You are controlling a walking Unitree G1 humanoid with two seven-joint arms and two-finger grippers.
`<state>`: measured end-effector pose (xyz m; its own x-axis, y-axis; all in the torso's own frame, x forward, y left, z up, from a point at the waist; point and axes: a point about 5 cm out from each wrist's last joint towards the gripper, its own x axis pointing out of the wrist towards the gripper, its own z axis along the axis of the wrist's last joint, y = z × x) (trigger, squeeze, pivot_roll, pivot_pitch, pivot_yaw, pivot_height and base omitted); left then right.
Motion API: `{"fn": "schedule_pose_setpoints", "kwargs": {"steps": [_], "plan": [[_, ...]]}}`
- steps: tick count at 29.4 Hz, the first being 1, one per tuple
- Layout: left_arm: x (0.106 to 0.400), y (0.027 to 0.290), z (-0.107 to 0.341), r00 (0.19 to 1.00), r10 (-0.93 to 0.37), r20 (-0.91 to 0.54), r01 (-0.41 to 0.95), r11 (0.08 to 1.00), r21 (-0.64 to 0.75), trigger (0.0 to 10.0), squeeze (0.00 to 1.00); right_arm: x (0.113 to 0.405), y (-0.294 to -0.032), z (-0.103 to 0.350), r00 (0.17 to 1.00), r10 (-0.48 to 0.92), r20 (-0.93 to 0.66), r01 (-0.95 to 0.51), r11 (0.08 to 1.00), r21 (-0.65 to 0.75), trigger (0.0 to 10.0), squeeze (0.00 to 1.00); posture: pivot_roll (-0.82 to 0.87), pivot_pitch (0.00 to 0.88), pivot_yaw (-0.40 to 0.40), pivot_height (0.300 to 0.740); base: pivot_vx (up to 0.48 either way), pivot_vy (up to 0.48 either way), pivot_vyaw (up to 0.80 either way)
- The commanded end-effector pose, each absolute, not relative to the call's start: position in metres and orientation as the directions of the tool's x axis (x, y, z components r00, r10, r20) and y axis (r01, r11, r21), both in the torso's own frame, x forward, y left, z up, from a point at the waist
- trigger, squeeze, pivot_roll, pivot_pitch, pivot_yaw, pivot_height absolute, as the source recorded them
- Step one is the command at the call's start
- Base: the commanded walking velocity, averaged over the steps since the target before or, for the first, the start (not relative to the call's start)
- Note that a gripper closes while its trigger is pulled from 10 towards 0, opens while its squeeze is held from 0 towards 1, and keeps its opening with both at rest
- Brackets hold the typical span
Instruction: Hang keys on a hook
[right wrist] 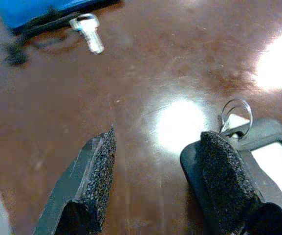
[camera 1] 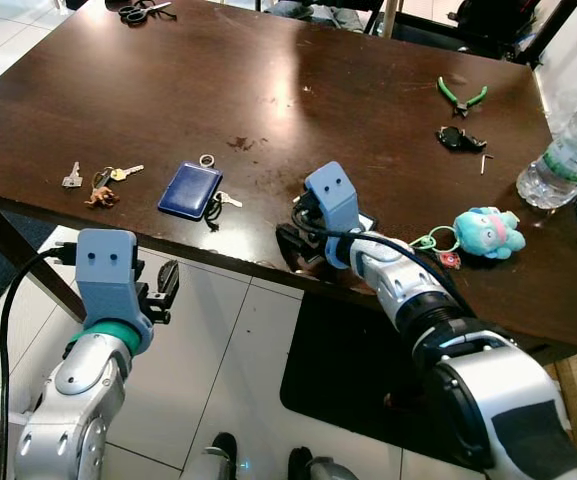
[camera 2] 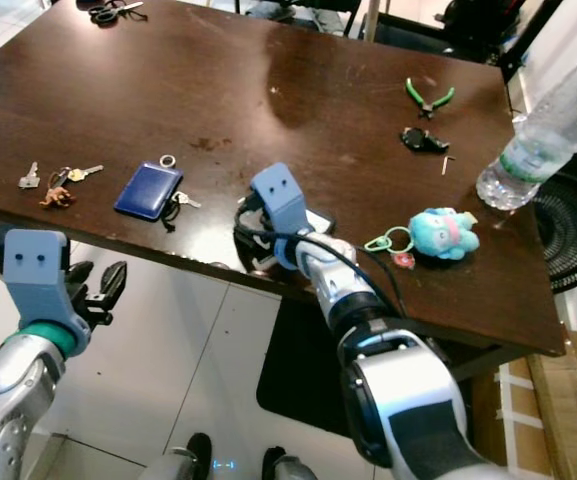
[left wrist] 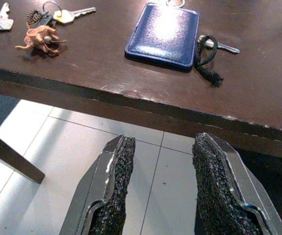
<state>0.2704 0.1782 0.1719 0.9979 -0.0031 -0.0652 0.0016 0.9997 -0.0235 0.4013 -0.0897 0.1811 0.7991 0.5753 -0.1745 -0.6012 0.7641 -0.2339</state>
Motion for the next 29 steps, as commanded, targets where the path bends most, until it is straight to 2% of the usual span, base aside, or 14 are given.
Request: {"fn": "schedule_pose_setpoints", "kwargs": {"steps": [1,5,22,29], "plan": [[0.270,0.178,0.164,0.995,-0.007,-0.098,0.005,1.000,-0.025,10.0,0.00,0.395,-0.096,0.165,0.772,0.595,-0.222,-0.635,0.737,-0.230,10.0,0.00,0.06,0.229,0.032,0.740,0.000,0.000,0.00],[0.272,0.179,0.163,0.995,-0.010,-0.099,0.007,1.000,-0.024,10.0,0.00,0.388,-0.101,0.162,0.738,0.645,-0.197,-0.674,0.702,-0.230,10.0,0.00,0.04,0.218,0.036,0.740,0.000,0.000,0.00],[0.276,0.181,0.161,0.995,-0.013,-0.102,0.011,1.000,-0.020,10.0,0.00,0.374,-0.104,0.166,0.718,0.684,-0.129,-0.691,0.680,-0.246,10.0,0.00,0.03,0.195,0.045,0.740,0.000,0.000,0.00],[0.277,0.183,0.159,0.994,-0.013,-0.108,0.012,1.000,-0.012,10.0,0.00,0.360,-0.103,0.175,0.696,0.714,-0.072,-0.706,0.664,-0.245,10.0,0.00,0.03,0.186,0.053,0.740,0.000,0.000,0.00]]}}
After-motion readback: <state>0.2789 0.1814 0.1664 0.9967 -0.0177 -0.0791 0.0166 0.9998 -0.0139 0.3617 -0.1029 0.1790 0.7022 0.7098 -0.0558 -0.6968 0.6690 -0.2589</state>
